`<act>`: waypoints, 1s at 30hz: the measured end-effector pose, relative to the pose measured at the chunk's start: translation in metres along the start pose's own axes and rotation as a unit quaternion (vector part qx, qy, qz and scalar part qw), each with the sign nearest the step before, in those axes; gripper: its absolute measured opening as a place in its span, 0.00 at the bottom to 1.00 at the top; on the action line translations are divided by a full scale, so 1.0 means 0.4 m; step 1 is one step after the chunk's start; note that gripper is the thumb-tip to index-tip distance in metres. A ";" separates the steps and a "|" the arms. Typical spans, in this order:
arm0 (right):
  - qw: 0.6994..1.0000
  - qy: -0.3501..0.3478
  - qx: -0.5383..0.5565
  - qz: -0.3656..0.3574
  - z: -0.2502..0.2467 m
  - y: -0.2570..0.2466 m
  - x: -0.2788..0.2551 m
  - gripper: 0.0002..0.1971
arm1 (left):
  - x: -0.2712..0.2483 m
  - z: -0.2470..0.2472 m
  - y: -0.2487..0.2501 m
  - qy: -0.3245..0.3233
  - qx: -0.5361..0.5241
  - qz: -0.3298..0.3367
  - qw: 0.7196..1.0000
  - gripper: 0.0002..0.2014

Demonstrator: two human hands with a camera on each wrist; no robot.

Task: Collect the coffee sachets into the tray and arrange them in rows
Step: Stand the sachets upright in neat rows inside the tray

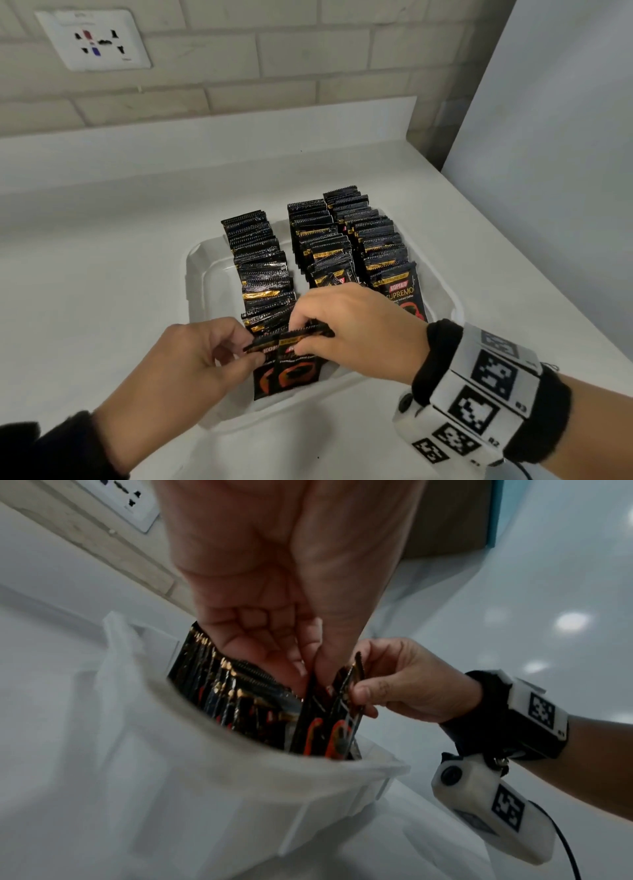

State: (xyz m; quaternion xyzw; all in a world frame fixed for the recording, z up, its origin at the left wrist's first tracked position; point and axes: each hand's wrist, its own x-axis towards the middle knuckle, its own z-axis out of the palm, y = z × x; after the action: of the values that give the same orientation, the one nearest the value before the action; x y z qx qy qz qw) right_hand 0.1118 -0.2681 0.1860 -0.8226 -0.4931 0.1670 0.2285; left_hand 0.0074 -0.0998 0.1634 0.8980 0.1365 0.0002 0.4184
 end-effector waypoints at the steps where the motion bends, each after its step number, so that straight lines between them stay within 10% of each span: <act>1: 1.000 0.013 0.008 -0.002 -0.006 -0.002 0.000 0.06 | 0.000 -0.005 0.012 0.004 -0.002 0.010 1.000 0.11; 10: 0.977 0.091 0.181 0.074 -0.208 0.077 -0.046 0.07 | 0.078 -0.011 0.129 0.035 -0.086 0.038 0.995 0.07; 19: 0.969 -0.123 -0.109 0.186 -0.197 0.221 -0.057 0.12 | 0.156 0.130 0.180 -0.073 -0.013 0.053 0.996 0.10; 30: 0.905 -0.118 -0.392 0.120 -0.150 0.218 -0.034 0.18 | 0.157 0.175 0.194 -0.156 0.242 0.067 0.955 0.14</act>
State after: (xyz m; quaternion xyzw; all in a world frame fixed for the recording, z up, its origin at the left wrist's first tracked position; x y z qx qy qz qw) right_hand 0.1997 -0.3284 0.1898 -0.8729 -0.4401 0.0823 -0.1939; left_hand 0.0950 -0.1845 0.1692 0.9682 0.0052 -0.1446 0.2040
